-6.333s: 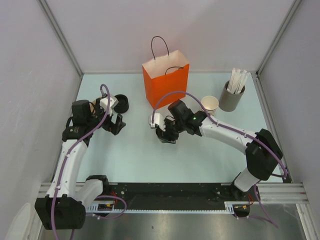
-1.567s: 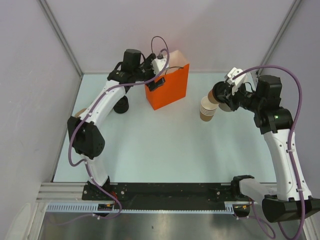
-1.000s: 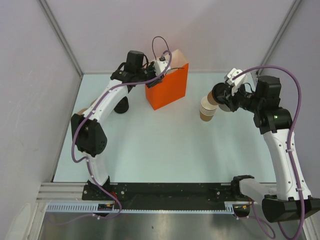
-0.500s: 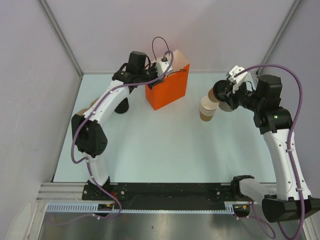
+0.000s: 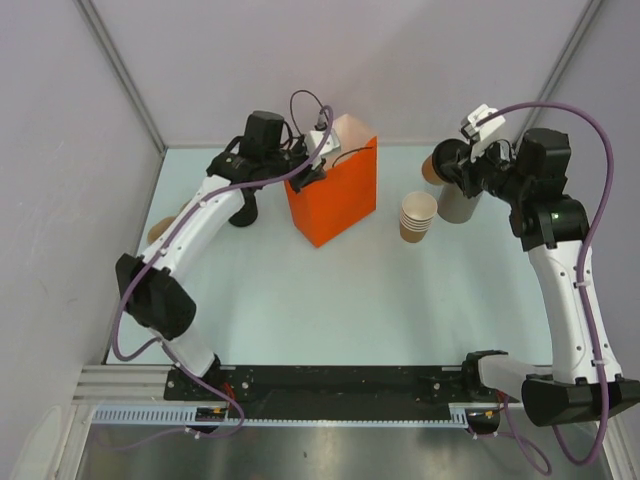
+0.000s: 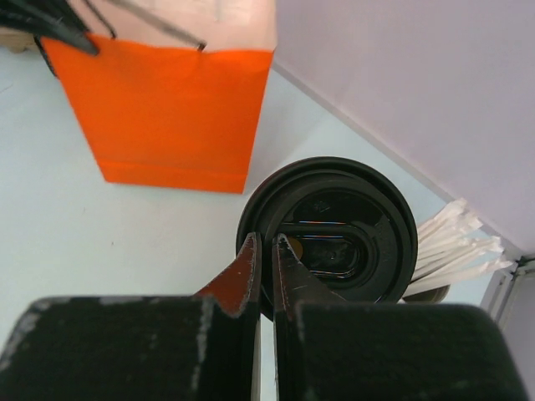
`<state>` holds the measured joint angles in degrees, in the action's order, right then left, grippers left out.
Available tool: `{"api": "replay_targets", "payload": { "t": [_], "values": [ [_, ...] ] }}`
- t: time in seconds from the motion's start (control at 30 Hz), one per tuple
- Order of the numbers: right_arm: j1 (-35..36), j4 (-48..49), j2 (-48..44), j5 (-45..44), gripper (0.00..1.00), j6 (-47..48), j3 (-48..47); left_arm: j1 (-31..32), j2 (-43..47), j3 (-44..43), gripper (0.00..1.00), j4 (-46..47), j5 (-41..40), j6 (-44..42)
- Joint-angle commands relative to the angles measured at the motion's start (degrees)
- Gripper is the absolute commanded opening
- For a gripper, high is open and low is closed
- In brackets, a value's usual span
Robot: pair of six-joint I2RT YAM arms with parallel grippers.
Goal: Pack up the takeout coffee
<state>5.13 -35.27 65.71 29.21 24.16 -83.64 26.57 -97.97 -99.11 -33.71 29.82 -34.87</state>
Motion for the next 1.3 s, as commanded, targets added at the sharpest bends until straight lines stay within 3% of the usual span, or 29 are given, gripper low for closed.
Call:
{"api": "replay_targets", "payload": {
  "t": [0.0,0.37,0.7,0.87,1.0,1.27],
  "values": [
    [0.1,0.0,1.7,-1.9,0.0,-2.4,-6.2,2.7,8.1,4.9,0.06,1.4,2.1,2.0],
    [4.7,-2.3,2.2,-5.1,0.0,-2.7,-11.8,9.7,16.1,14.1,0.04,-1.8,-3.2,4.5],
    [14.8,-6.2,4.3,-11.1,0.0,-5.3,-16.7,14.7,20.3,17.1,0.04,-2.1,-9.3,9.2],
    [15.5,-7.4,6.9,-8.6,0.0,-9.3,-20.4,16.6,21.5,17.1,0.04,-2.2,-10.6,11.7],
    [17.5,-11.4,11.4,-6.5,0.0,-10.6,-26.6,18.2,22.2,17.5,0.12,-2.3,-12.4,13.4],
    [19.9,-11.2,13.5,-1.1,0.0,-13.8,-26.8,18.9,22.3,19.1,0.34,-1.4,-14.0,14.4]
  ]
}}
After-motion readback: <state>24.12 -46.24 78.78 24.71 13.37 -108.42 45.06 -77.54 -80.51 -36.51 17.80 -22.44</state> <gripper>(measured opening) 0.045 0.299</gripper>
